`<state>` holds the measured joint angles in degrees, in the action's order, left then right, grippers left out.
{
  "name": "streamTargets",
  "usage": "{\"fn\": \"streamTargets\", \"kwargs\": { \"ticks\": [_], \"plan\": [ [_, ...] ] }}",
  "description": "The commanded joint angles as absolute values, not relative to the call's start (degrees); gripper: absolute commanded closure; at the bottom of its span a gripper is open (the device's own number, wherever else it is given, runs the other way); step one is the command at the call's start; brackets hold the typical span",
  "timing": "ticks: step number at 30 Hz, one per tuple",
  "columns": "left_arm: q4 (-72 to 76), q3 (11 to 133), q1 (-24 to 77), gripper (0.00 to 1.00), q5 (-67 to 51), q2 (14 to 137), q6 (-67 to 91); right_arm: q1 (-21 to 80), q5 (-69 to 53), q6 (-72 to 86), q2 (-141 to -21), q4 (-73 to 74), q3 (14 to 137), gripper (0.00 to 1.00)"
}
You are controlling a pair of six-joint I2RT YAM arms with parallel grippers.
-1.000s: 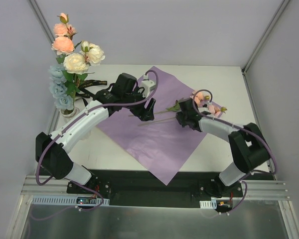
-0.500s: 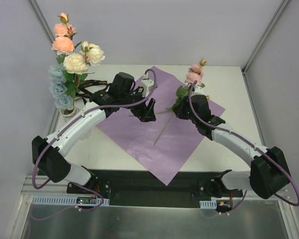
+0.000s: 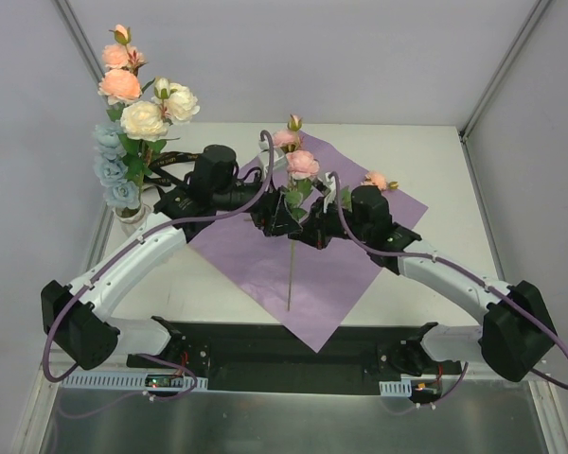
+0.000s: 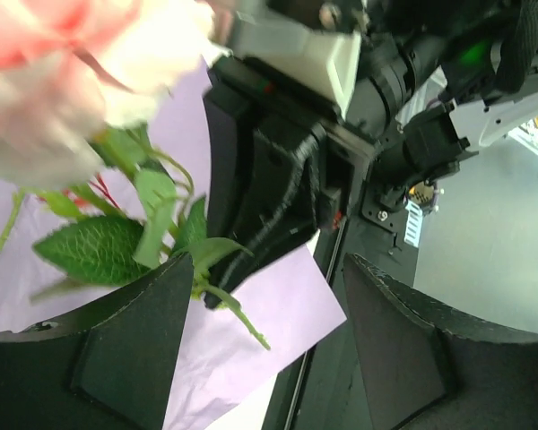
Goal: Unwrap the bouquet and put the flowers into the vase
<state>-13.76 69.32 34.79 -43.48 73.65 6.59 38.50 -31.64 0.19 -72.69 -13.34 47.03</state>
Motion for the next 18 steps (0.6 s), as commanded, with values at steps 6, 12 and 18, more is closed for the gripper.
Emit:
{"fn": "streamTargets", "kwargs": {
  "ticks": [6, 12, 18],
  "plan": [
    [-8.1, 68.2, 33.1, 0.48, -41.7, 71.9, 10.5, 40.9, -32.5, -3.0, -68.2, -18.2, 49.9, 0.99],
    [-8.0, 67.6, 32.4, 0.42, -39.2, 69.8, 9.2, 40.9, -24.5, -4.0, -64.0, -16.4, 47.7, 0.99],
    [-8.0, 67.4, 32.1, 0.29, -39.6, 70.7, 9.8, 41.0, -24.9, -5.6, -62.6, -14.8, 48.8, 0.99]
  ]
}}
